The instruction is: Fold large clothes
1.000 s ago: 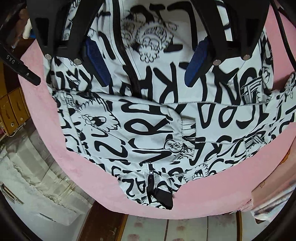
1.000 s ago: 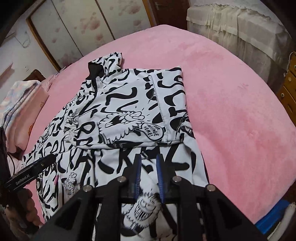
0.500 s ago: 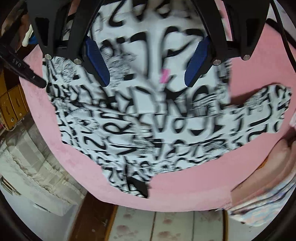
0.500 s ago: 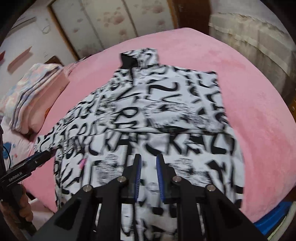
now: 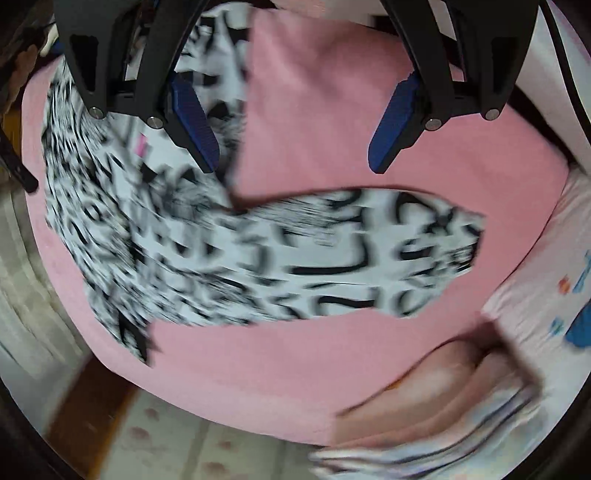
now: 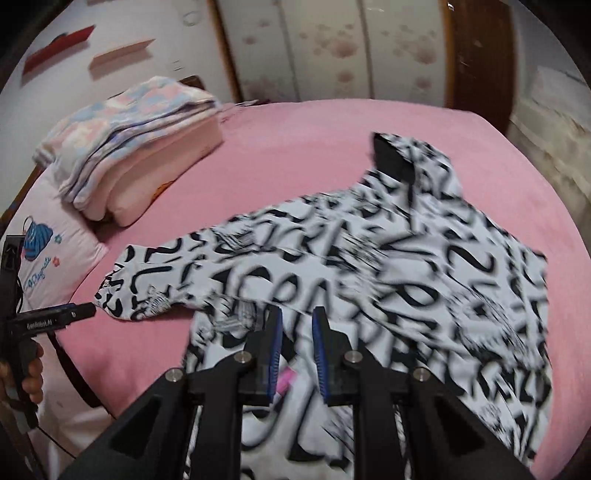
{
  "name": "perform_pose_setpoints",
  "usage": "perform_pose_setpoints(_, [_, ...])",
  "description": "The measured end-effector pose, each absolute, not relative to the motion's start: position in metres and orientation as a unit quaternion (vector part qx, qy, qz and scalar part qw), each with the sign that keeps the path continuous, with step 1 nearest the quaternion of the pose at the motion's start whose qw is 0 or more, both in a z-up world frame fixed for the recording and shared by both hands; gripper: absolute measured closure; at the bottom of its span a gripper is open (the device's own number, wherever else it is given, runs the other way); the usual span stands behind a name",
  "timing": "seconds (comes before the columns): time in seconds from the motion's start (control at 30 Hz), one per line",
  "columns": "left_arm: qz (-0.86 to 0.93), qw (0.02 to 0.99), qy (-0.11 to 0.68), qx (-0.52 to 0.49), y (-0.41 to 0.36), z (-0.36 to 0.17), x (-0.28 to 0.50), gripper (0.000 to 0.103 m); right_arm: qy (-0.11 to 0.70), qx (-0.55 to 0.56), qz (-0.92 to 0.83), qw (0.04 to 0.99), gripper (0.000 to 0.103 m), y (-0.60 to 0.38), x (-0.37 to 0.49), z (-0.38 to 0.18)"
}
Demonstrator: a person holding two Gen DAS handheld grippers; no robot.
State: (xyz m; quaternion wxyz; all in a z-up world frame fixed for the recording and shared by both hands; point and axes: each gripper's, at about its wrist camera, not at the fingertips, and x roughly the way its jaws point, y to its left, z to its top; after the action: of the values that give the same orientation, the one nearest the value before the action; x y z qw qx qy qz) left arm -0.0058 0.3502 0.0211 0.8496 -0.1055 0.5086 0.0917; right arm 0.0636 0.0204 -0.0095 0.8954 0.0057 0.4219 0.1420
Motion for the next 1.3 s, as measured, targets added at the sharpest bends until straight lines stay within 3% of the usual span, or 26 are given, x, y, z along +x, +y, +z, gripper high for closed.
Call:
perform_pose_setpoints(0.2, [0.162,0.815,0.489,-0.264,0.48,-0.016,-0.003,0.021,0.426,-0.01,0.178,0.887,0.087,0.089,0.101,-0.027])
perform_pose_setpoints(0.47, [0.242,0.742,0.49,-0.389,0.561,-0.091,0.022,0.026,0.458,-0.019,0.213,0.863,0.087,0.136,0.11,-0.064])
perform_pose_setpoints(0.6, [0.267,0.704,0.515,-0.41,0.574,-0.126,0.04,0.03,0.477,-0.031,0.213,0.852,0.087,0.138,0.109,-0.083])
perform_pose_setpoints(0.77, [0.296,0.699,0.545,-0.355,0.561,-0.143,0.064,0.025,0.497,-0.025,0.202,0.843,0.087,0.125,0.108,-0.103])
perform_pose_setpoints(0.8, [0.302,0.705,0.545,-0.338,0.555,-0.142,0.069,0.032,0.501,-0.022,0.2,0.842,0.087,0.122,0.108,-0.106])
perform_pose_setpoints(0.87, [0.299,0.726,0.543,-0.298,0.542,-0.137,0.078,0.068,0.509,-0.015,0.193,0.839,0.087,0.112,0.107,-0.113])
perform_pose_setpoints(0.9, [0.295,0.735,0.541,-0.283,0.535,-0.133,0.083,0.1,0.513,-0.012,0.19,0.837,0.087,0.106,0.106,-0.116])
perform_pose_setpoints(1.1, [0.289,0.794,0.467,-0.26,0.483,-0.07,0.09,0.1,0.519,0.002,0.157,0.84,0.087,0.052,0.094,-0.123])
perform_pose_setpoints(1.3, [0.163,0.889,0.393,-0.171,0.342,0.033,0.118,0.099,0.507,0.05,0.117,0.853,0.087,-0.017,0.078,-0.114])
